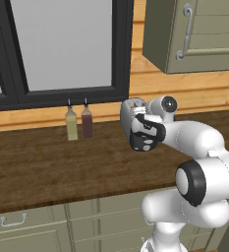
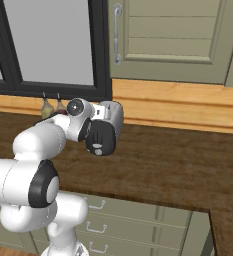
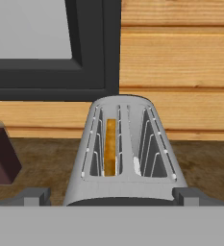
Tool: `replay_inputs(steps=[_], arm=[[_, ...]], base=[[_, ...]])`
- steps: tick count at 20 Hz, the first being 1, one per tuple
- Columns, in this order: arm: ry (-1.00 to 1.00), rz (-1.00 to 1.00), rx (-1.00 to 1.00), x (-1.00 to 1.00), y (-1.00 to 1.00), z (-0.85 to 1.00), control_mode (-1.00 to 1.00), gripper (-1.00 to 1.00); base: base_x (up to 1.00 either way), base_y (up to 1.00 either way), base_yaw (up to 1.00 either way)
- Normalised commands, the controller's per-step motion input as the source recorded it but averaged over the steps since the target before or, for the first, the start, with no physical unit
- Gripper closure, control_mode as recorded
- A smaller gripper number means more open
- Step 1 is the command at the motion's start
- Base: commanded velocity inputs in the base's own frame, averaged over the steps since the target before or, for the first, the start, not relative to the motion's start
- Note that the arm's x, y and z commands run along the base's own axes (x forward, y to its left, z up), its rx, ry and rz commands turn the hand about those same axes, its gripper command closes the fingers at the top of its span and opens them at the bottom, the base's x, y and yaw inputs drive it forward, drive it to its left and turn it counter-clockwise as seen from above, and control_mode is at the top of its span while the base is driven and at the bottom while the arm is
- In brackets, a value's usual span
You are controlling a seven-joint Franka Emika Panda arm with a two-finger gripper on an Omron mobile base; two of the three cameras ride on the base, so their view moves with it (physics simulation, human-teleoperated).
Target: Start the toaster. Once the lever pops up, take the bread to the plate on the dining counter.
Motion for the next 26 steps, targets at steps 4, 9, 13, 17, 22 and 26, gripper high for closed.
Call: replay_inputs(steps=[4, 9, 13, 17, 22, 26], arm=[[0.0, 0.0, 0.0, 0.0, 0.0, 0.0, -1.0, -1.0], [0.0, 0.0, 0.0, 0.0, 0.0, 0.0, -1.0, -1.0], [0.0, 0.0, 0.0, 0.0, 0.0, 0.0, -1.0, -1.0], [0.0, 0.0, 0.0, 0.0, 0.0, 0.0, -1.0, -1.0], [0.0, 0.0, 0.0, 0.0, 0.0, 0.0, -1.0, -1.0], [0.0, 0.0, 0.0, 0.0, 0.0, 0.0, -1.0, -1.0]], base=[[0.0, 0.0, 0.0], [0.0, 0.0, 0.0], [0.0, 0.0, 0.0], [0.0, 0.0, 0.0], [0.0, 0.0, 0.0], [0.0, 0.0, 0.0]])
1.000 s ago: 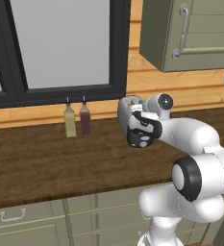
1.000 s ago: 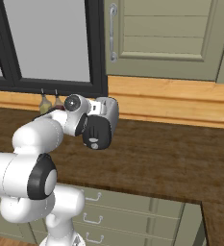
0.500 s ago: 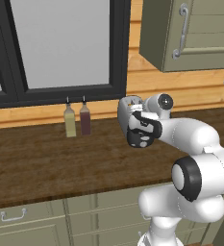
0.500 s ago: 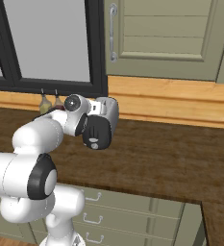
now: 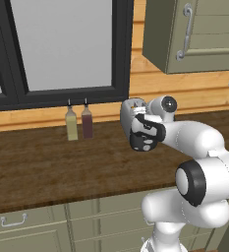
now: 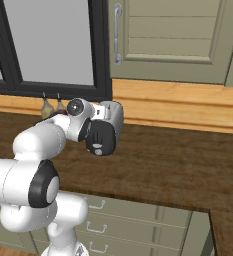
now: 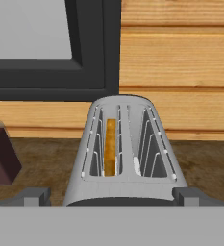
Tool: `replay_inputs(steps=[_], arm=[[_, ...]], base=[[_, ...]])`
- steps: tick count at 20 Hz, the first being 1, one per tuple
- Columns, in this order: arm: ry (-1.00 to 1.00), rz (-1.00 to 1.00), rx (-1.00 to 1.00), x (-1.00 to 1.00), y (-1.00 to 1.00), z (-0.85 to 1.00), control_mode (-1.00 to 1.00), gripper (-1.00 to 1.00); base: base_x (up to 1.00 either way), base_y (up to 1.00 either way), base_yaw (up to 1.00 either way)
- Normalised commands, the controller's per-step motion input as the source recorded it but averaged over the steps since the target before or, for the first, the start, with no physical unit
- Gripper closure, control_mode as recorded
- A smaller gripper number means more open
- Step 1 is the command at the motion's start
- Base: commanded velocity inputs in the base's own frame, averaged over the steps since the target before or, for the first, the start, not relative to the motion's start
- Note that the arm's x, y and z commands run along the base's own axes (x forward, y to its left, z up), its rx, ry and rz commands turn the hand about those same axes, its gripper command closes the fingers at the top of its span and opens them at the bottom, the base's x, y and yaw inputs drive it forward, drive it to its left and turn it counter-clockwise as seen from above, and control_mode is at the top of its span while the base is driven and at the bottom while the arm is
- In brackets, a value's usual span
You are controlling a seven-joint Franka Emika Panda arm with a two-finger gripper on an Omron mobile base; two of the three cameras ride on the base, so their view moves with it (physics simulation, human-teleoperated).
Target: Start the toaster. Once the lever pops up, take the bread to the plate on the dining counter.
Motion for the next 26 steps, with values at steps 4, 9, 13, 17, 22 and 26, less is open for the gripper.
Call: replay_inputs(steps=[4, 9, 13, 17, 22, 26], arm=[[0.0, 0.0, 0.0, 0.0, 0.0, 0.0, -1.0, -1.0], [0.0, 0.0, 0.0, 0.0, 0.0, 0.0, -1.0, -1.0], [0.0, 0.0, 0.0, 0.0, 0.0, 0.0, -1.0, -1.0], [0.0, 0.0, 0.0, 0.0, 0.0, 0.0, -1.0, -1.0], [0.0, 0.0, 0.0, 0.0, 0.0, 0.0, -1.0, -1.0], [0.0, 0.0, 0.0, 0.0, 0.0, 0.0, -1.0, -1.0]], base=[[0.0, 0.0, 0.0], [0.0, 0.0, 0.0], [0.0, 0.0, 0.0], [0.0, 0.0, 0.0], [0.0, 0.0, 0.0], [0.0, 0.0, 0.0]])
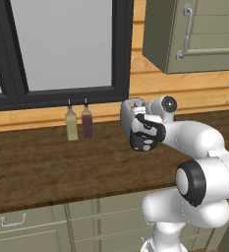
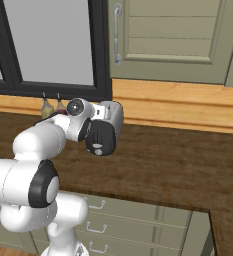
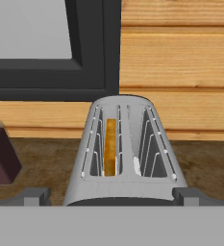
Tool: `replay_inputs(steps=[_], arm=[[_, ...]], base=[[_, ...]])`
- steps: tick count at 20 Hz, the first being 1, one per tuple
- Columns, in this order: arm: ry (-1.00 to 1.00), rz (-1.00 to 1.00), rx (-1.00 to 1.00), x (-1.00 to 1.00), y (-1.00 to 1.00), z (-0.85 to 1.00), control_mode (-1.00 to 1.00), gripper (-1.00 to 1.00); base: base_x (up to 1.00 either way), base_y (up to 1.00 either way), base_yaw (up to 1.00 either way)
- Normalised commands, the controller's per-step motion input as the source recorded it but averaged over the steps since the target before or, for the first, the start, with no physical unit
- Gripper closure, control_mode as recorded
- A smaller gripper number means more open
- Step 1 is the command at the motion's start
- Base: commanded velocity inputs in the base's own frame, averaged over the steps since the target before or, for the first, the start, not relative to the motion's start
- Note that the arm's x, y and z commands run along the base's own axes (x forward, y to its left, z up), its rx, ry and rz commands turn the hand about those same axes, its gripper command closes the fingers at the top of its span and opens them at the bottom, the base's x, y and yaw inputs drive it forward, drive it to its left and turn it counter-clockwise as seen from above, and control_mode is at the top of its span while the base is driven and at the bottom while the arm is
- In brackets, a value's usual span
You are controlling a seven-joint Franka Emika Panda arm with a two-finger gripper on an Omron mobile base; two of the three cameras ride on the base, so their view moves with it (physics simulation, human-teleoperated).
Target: Start the toaster. Once the lever pops up, take the bread to the plate on the dining counter.
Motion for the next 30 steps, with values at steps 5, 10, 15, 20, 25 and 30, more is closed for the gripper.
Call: replay_inputs(steps=[5, 10, 15, 20, 25, 30], arm=[[0.0, 0.0, 0.0, 0.0, 0.0, 0.0, -1.0, -1.0], [0.0, 0.0, 0.0, 0.0, 0.0, 0.0, -1.0, -1.0], [0.0, 0.0, 0.0, 0.0, 0.0, 0.0, -1.0, -1.0], [0.0, 0.0, 0.0, 0.0, 0.0, 0.0, -1.0, -1.0], [0.0, 0.0, 0.0, 0.0, 0.0, 0.0, -1.0, -1.0], [0.0, 0.0, 0.0, 0.0, 0.0, 0.0, -1.0, -1.0]], base=[[0.0, 0.0, 0.0], [0.0, 0.0, 0.0], [0.0, 0.0, 0.0], [0.0, 0.0, 0.0], [0.0, 0.0, 0.0], [0.0, 0.0, 0.0]])
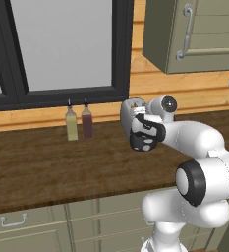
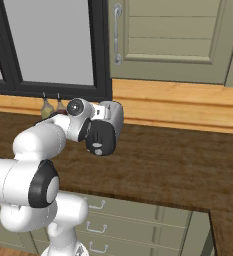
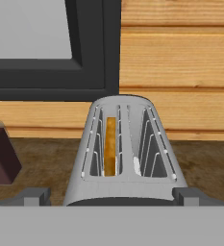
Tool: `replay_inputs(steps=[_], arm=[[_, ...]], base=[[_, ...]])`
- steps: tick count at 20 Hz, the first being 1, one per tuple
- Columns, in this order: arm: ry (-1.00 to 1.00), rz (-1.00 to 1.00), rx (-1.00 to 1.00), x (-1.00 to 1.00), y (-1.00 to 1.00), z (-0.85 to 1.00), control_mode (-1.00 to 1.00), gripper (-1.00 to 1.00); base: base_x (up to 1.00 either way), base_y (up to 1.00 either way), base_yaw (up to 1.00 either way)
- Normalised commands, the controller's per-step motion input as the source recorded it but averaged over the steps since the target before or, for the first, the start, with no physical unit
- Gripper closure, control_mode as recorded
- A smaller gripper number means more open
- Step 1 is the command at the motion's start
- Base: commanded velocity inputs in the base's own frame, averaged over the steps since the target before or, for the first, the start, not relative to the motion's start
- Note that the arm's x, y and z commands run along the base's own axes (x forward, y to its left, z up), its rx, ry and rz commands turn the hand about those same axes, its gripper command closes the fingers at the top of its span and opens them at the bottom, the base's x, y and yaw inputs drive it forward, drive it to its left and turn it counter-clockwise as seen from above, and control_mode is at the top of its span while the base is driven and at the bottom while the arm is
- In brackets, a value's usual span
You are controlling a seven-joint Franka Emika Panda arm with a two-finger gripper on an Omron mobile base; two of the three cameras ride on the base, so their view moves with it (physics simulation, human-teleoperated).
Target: Start the toaster. Once the lever pops up, take the bread to the plate on the dining counter.
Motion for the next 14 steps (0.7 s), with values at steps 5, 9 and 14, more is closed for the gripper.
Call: replay_inputs(steps=[5, 9, 14], arm=[[0.0, 0.0, 0.0, 0.0, 0.0, 0.0, -1.0, -1.0], [0.0, 0.0, 0.0, 0.0, 0.0, 0.0, -1.0, -1.0], [0.0, 0.0, 0.0, 0.0, 0.0, 0.0, -1.0, -1.0]], base=[[0.0, 0.0, 0.0], [0.0, 0.0, 0.0], [0.0, 0.0, 0.0]])
